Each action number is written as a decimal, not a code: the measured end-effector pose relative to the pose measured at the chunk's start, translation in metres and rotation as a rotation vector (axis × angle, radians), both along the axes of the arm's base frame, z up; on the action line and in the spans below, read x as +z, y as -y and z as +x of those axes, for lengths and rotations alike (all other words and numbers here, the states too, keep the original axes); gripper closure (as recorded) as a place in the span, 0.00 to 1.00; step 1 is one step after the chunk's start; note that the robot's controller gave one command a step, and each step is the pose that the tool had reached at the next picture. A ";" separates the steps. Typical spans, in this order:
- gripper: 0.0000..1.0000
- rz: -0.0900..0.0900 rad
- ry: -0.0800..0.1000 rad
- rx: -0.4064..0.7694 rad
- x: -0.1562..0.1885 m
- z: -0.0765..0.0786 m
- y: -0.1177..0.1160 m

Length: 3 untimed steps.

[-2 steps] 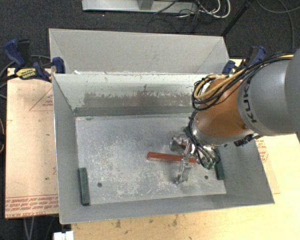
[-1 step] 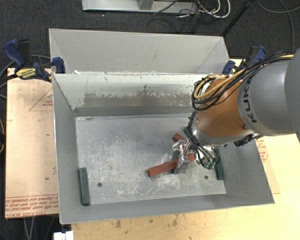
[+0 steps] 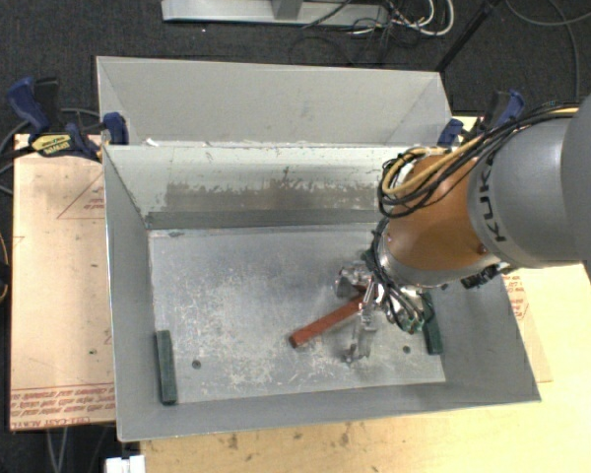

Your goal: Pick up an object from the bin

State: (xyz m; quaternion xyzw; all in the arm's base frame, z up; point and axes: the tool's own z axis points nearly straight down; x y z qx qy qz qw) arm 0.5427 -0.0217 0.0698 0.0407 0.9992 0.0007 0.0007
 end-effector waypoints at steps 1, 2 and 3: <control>0.00 0.001 -0.001 0.233 0.000 -0.013 -0.045; 1.00 0.000 -0.001 0.231 0.000 -0.013 -0.044; 0.00 0.000 0.000 0.231 0.000 -0.013 -0.044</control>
Offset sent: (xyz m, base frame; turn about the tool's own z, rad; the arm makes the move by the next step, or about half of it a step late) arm -0.0136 0.0428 0.0002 -0.2329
